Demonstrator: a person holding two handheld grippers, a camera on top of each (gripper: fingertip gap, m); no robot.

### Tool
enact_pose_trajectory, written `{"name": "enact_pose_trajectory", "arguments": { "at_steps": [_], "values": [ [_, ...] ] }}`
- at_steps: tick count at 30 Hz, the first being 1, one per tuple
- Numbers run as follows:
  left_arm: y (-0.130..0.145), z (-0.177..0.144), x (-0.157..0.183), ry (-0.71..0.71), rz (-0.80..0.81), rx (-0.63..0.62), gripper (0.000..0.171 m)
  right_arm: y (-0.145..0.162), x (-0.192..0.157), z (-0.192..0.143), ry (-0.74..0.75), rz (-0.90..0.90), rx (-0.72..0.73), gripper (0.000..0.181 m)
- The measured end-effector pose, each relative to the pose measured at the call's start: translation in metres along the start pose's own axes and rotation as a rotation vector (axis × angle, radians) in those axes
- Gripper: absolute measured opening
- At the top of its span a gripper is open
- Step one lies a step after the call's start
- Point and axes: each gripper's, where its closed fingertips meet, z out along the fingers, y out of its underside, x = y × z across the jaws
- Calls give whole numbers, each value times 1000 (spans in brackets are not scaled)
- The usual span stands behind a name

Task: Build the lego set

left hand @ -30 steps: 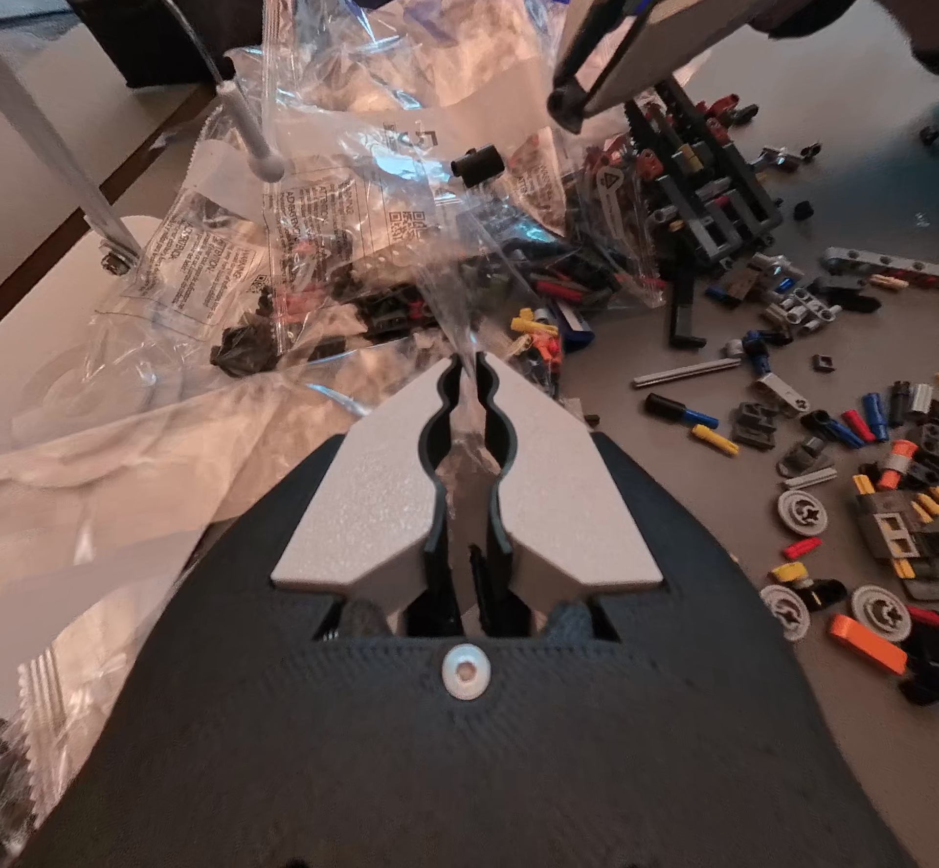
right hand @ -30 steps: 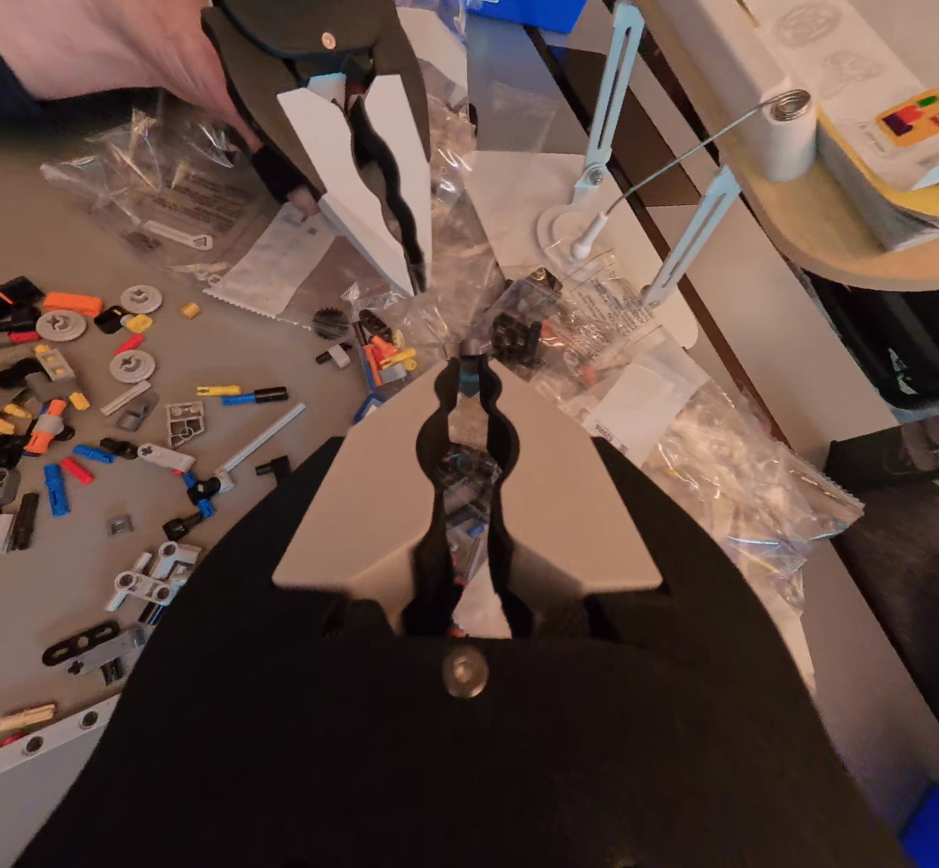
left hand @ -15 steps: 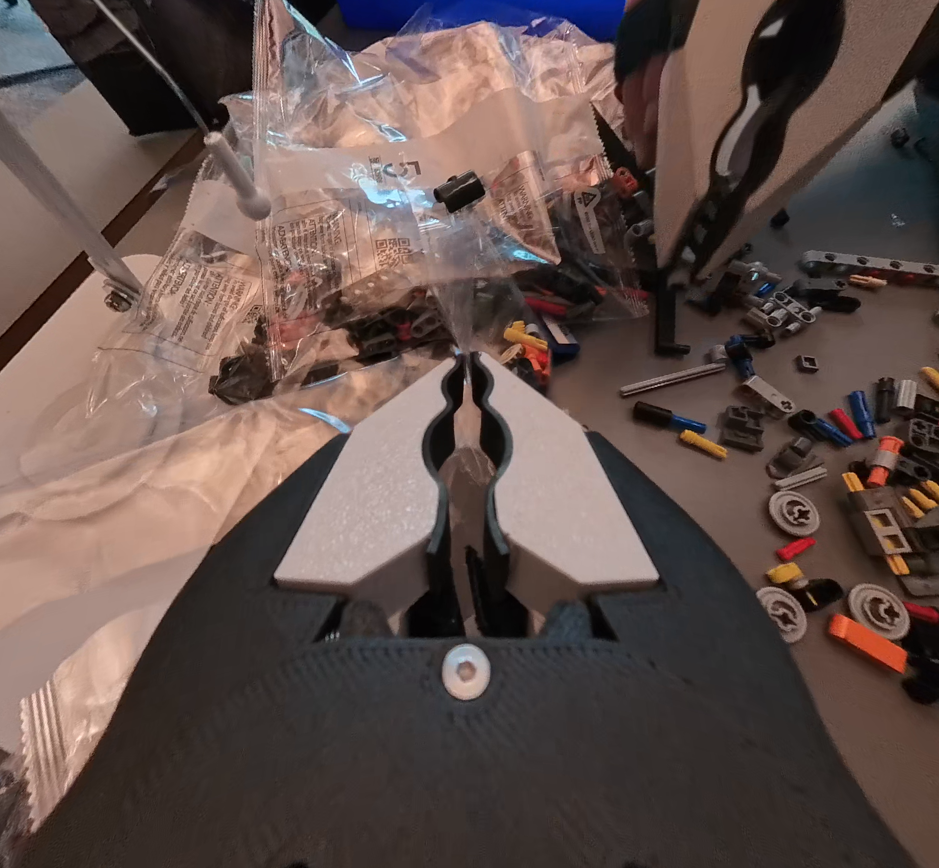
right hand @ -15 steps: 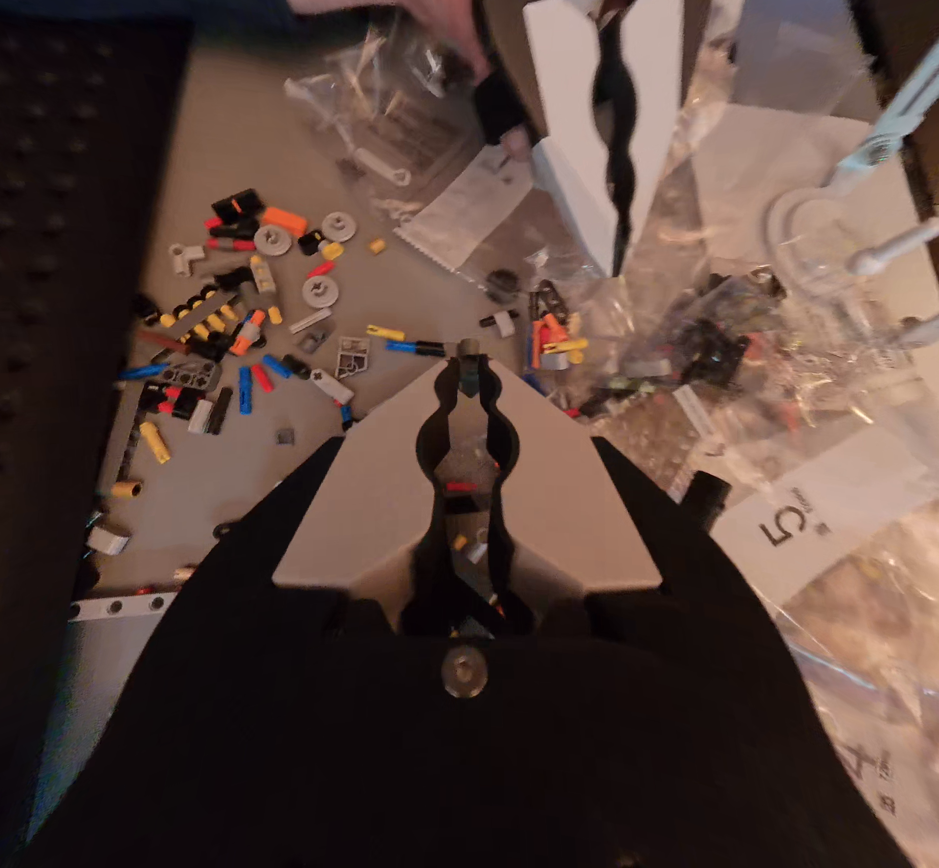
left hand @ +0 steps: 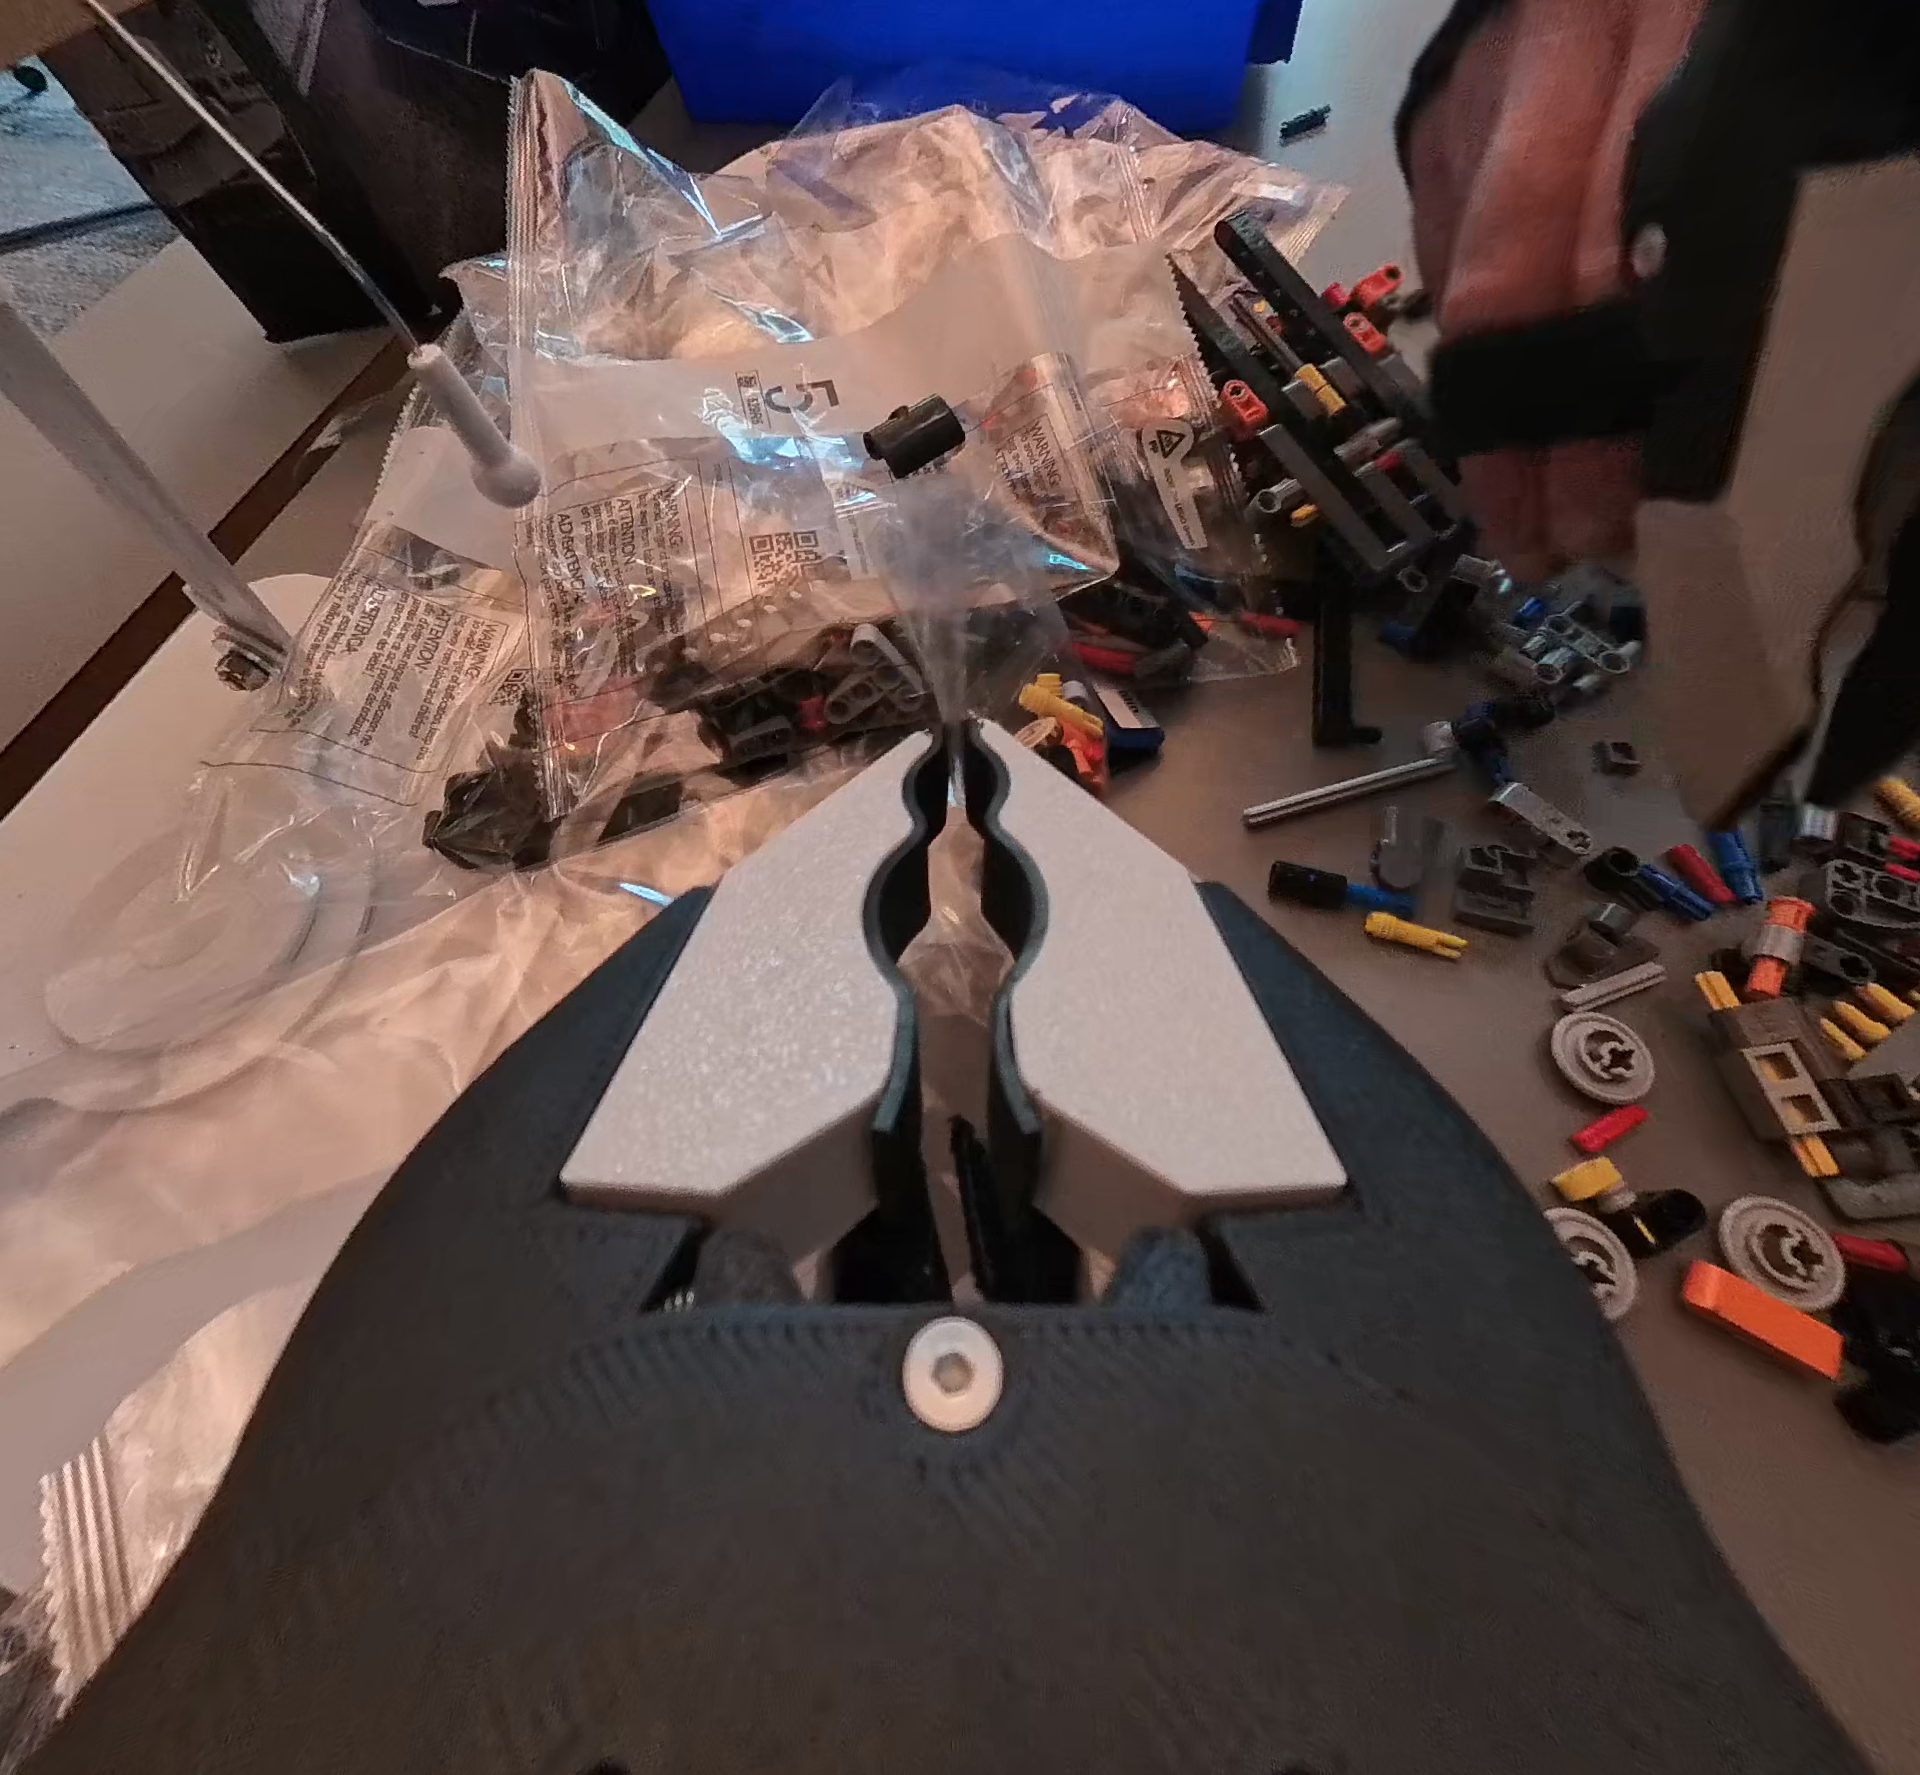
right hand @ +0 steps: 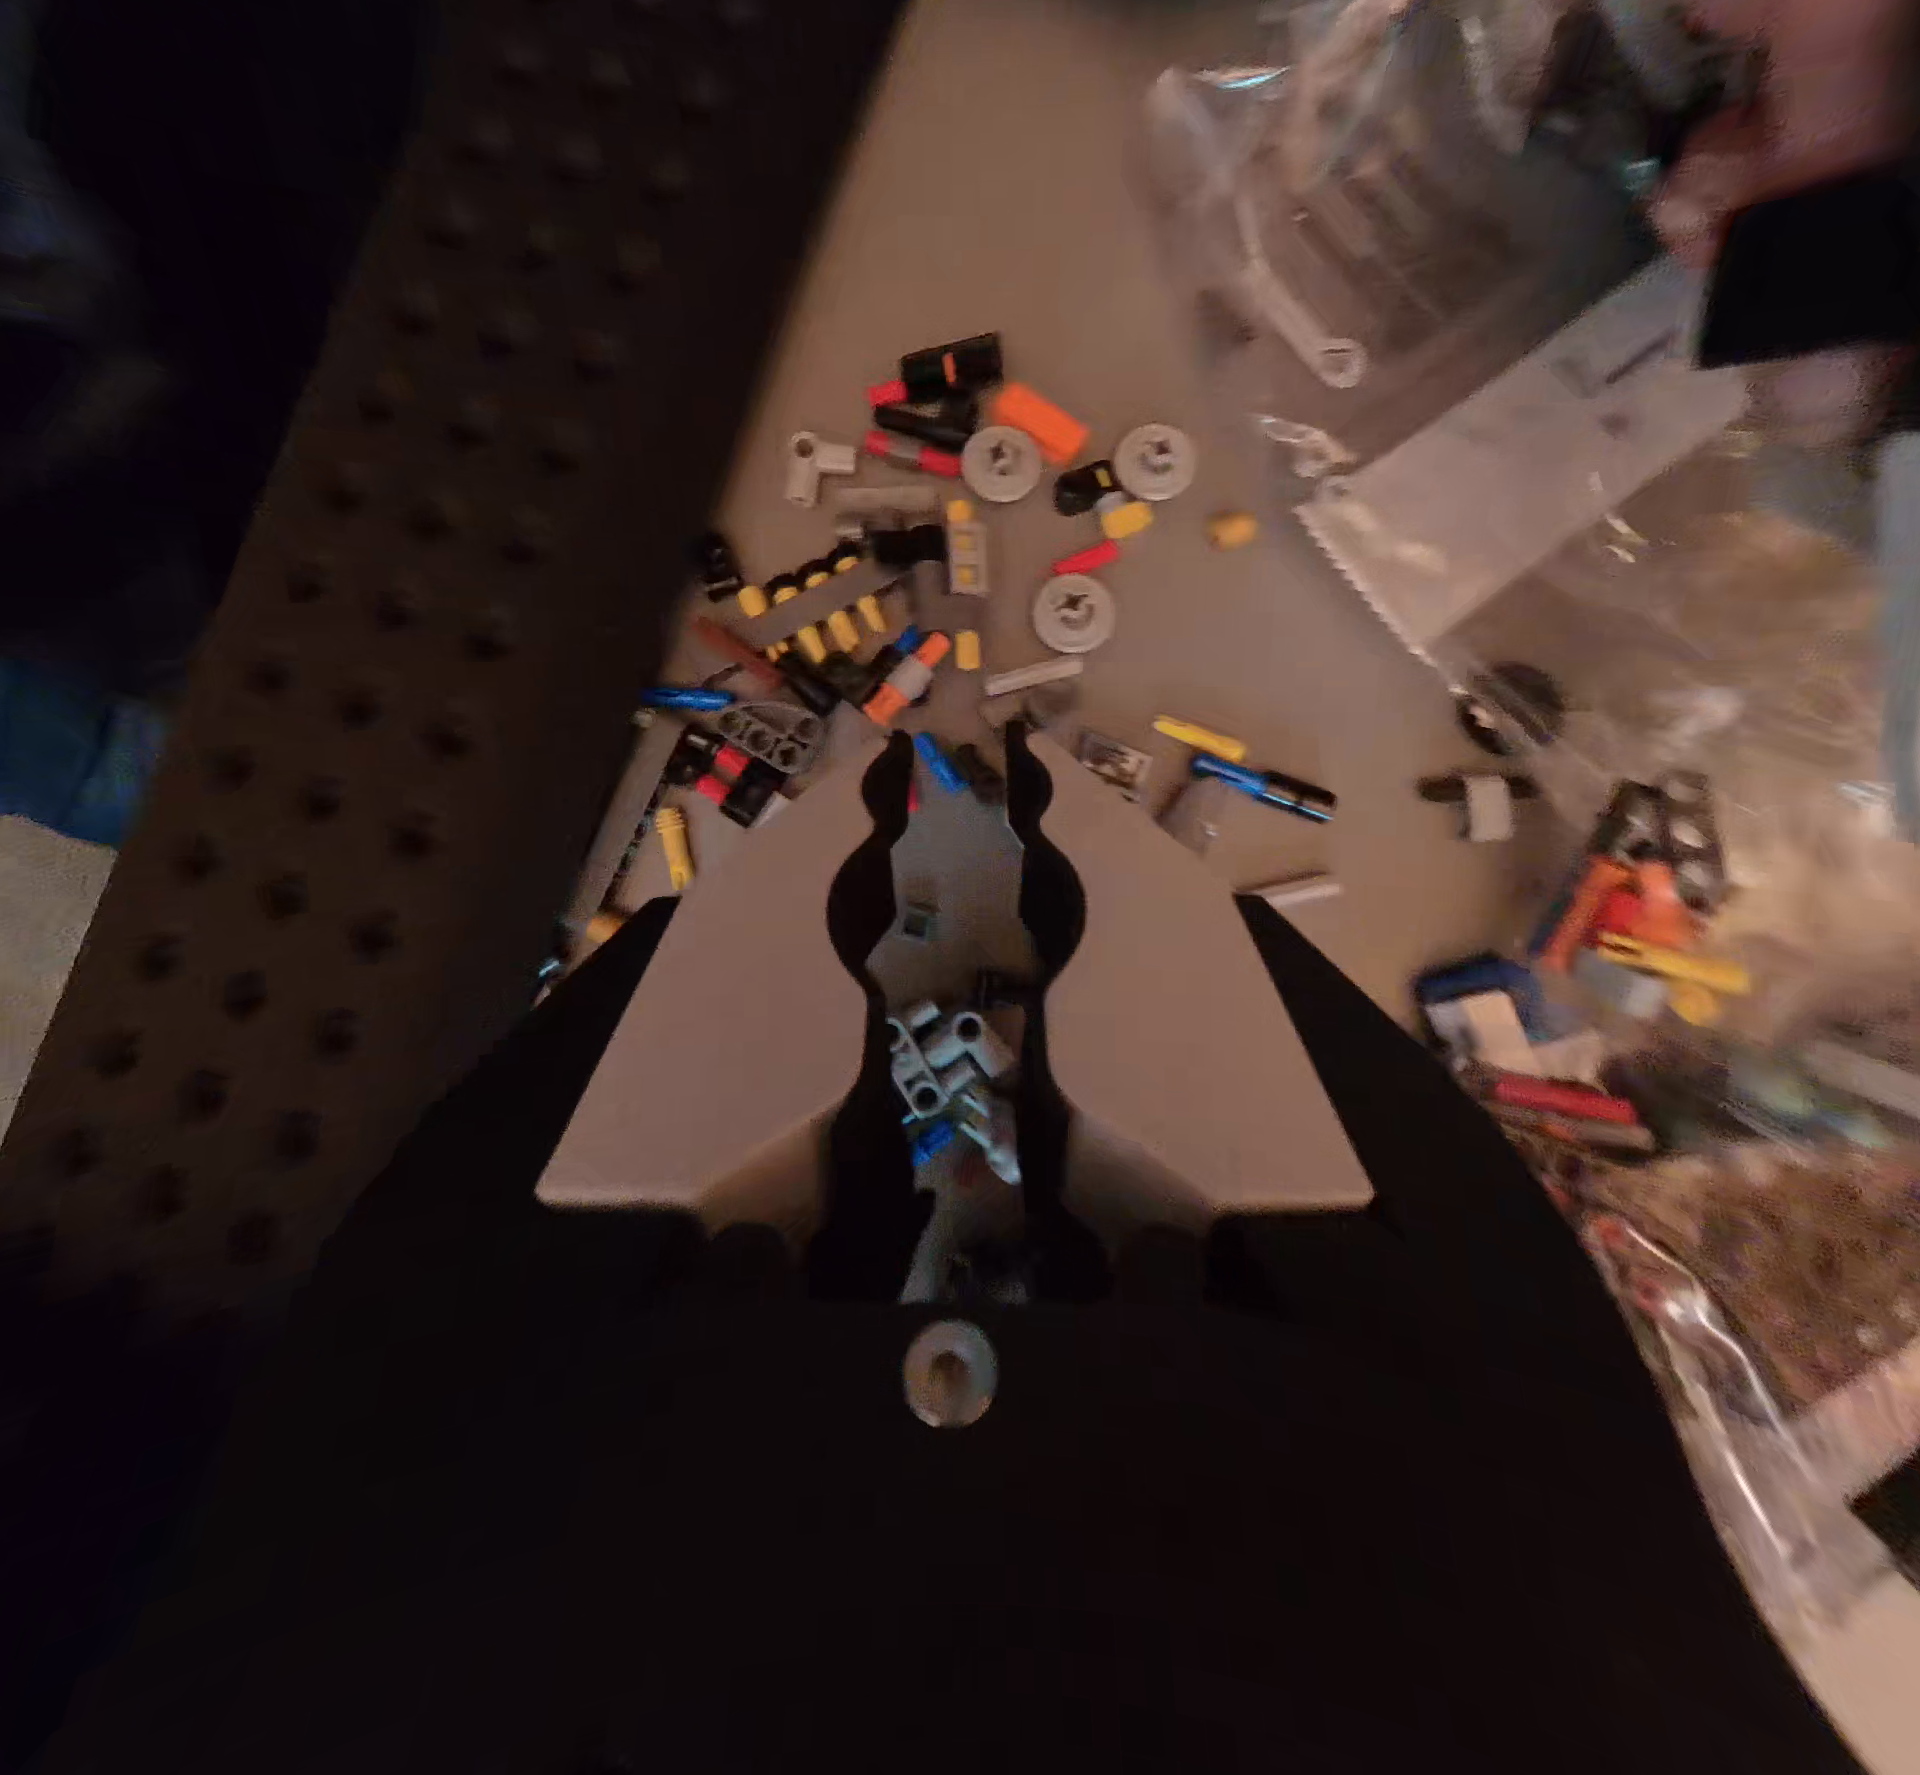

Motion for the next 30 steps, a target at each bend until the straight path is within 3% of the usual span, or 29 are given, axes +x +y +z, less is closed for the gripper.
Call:
{"name": "enact_pose_trajectory", "arguments": {
  "at_steps": [15,24,30],
  "values": [
    [-2,0,2,7,8,7,0,24,-7,26,-54,7,-153,13],
    [-3,0,3,11,12,12,0,23,0,22,-44,26,-110,7],
    [-7,0,8,33,27,30,0,2,24,-13,105,23,70,0]
  ]
}}
